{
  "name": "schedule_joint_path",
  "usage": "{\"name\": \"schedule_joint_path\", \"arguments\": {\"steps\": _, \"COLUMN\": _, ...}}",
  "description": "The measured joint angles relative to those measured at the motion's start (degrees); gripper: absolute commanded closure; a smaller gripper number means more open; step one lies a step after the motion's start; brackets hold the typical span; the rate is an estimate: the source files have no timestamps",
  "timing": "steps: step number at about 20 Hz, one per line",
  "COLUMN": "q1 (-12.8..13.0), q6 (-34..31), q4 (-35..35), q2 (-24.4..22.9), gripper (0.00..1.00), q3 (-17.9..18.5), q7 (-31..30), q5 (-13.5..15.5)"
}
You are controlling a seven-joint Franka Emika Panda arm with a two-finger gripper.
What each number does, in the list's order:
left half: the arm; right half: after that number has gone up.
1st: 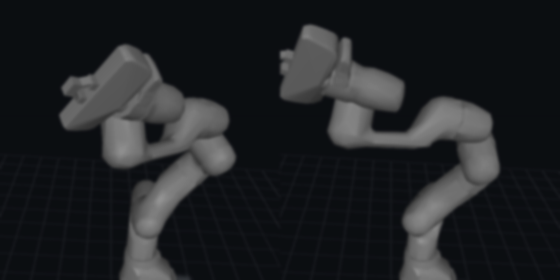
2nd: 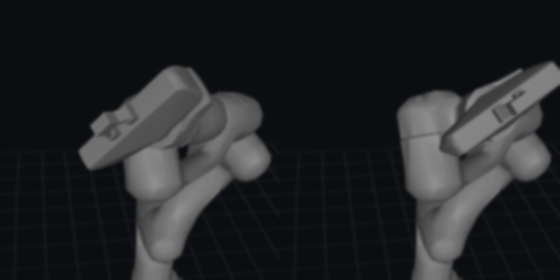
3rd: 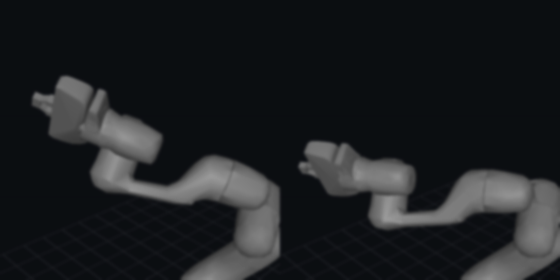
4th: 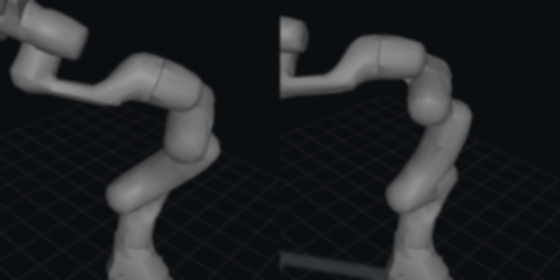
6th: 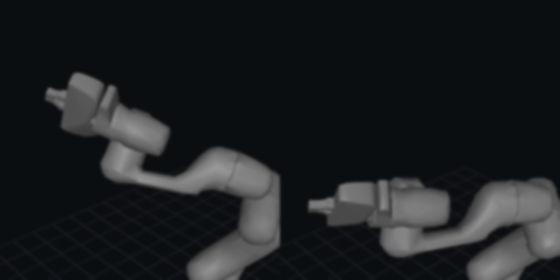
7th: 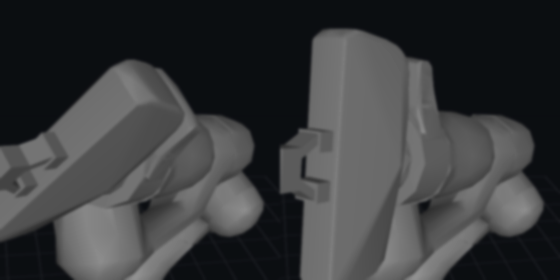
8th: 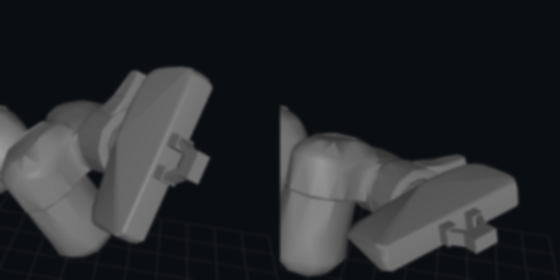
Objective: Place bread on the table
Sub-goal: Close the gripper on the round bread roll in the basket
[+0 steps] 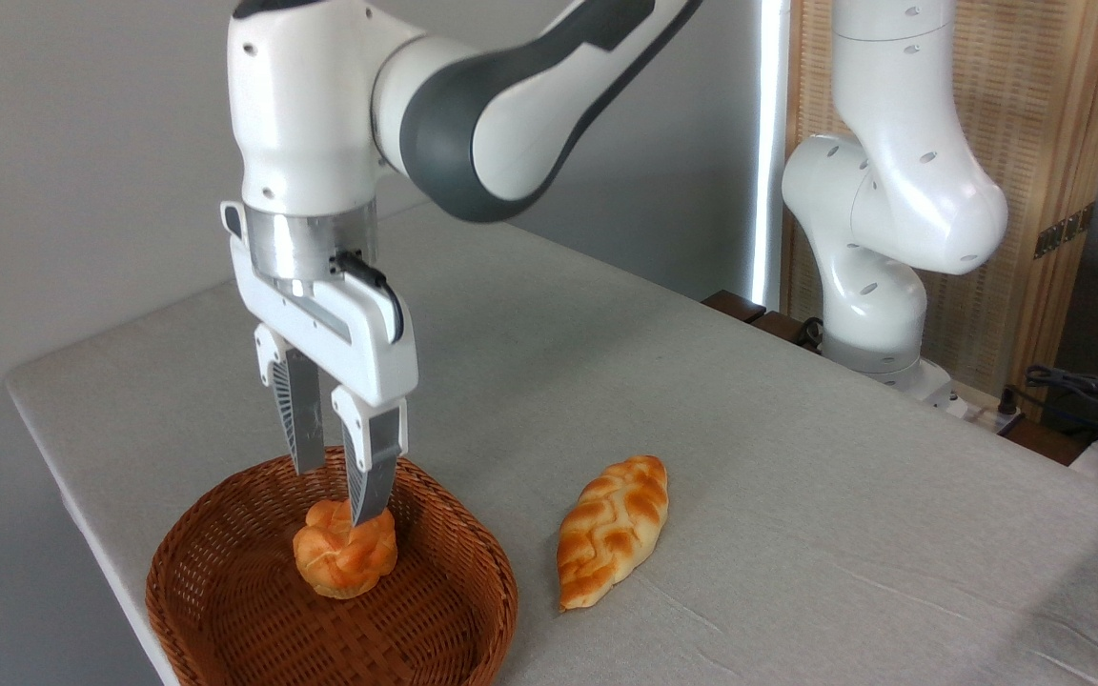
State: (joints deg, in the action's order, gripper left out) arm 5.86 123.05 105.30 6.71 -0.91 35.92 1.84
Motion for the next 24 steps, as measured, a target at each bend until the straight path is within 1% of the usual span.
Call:
{"name": "schedule_joint_path", "arguments": {"steps": 5, "q1": 0.0, "q6": 1.3, "q4": 2.2, "q2": 1.0, "gripper": 0.00, "q3": 0.0, "q7": 3.5, "q5": 0.0}}
{"name": "schedule_joint_path", "arguments": {"steps": 8, "q1": 0.0, "q6": 4.1, "q4": 3.0, "q2": 1.9, "gripper": 0.00, "q3": -0.5, "q7": 3.9, "q5": 0.0}}
{"name": "schedule_joint_path", "arguments": {"steps": 9, "q1": 0.0, "q6": 5.3, "q4": 3.4, "q2": 2.2, "gripper": 0.08, "q3": -0.7, "q7": 3.9, "q5": 0.0}}
{"name": "schedule_joint_path", "arguments": {"steps": 10, "q1": 0.0, "q6": 6.1, "q4": 3.8, "q2": 2.5, "gripper": 0.26, "q3": -0.9, "q7": 3.9, "q5": 0.0}}
{"name": "schedule_joint_path", "arguments": {"steps": 11, "q1": 0.0, "q6": 6.8, "q4": 4.1, "q2": 2.7, "gripper": 0.52, "q3": -0.9, "q7": 3.9, "q5": -0.1}}
{"name": "schedule_joint_path", "arguments": {"steps": 12, "q1": 0.0, "q6": 7.1, "q4": 4.2, "q2": 2.8, "gripper": 0.69, "q3": -0.9, "q7": 3.9, "q5": -0.1}}
{"name": "schedule_joint_path", "arguments": {"steps": 13, "q1": 0.0, "q6": 7.2, "q4": 4.3, "q2": 2.9, "gripper": 0.82, "q3": -0.9, "q7": 3.9, "q5": -0.1}}
{"name": "schedule_joint_path", "arguments": {"steps": 14, "q1": 0.0, "q6": 7.2, "q4": 4.3, "q2": 2.9, "gripper": 0.92, "q3": -0.9, "q7": 4.2, "q5": -0.1}}
{"name": "schedule_joint_path", "arguments": {"steps": 15, "q1": 0.0, "q6": 7.2, "q4": 4.3, "q2": 2.9, "gripper": 0.94, "q3": -0.9, "q7": 4.8, "q5": -0.2}}
{"name": "schedule_joint_path", "arguments": {"steps": 18, "q1": 0.0, "q6": 7.2, "q4": 4.3, "q2": 2.9, "gripper": 0.94, "q3": -0.9, "q7": 6.7, "q5": -0.2}}
{"name": "schedule_joint_path", "arguments": {"steps": 24, "q1": 0.0, "q6": 7.2, "q4": 4.3, "q2": 2.9, "gripper": 0.94, "q3": -0.9, "q7": 6.8, "q5": -0.2}}
